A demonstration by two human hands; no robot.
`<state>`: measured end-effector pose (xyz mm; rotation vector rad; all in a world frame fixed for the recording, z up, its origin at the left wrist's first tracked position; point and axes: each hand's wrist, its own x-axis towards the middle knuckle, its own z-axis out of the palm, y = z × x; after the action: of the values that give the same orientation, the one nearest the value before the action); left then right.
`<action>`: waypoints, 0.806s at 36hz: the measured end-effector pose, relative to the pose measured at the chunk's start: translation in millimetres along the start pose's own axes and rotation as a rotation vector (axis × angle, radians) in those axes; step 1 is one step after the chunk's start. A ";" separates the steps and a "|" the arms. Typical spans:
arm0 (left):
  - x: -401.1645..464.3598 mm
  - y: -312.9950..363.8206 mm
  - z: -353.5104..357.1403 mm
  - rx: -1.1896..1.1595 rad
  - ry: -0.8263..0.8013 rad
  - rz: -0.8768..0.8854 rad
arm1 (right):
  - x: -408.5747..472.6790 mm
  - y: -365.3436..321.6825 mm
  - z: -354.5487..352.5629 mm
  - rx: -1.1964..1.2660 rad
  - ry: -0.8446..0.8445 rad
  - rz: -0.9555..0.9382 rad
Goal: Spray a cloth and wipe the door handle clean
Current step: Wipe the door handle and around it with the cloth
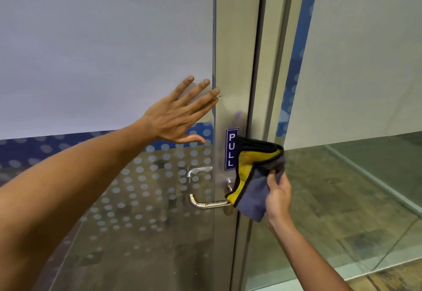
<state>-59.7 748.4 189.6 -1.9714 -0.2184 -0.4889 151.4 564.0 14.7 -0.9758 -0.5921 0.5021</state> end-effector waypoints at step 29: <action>-1.6 0.6 3.6 0.014 0.010 -0.009 | 48.7 34.0 65.3 -1.526 -0.373 -1.036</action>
<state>-60.1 751.5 187.1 -1.9546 -0.2235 -0.5016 139.4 650.9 24.5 -1.7528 -1.7825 -0.9072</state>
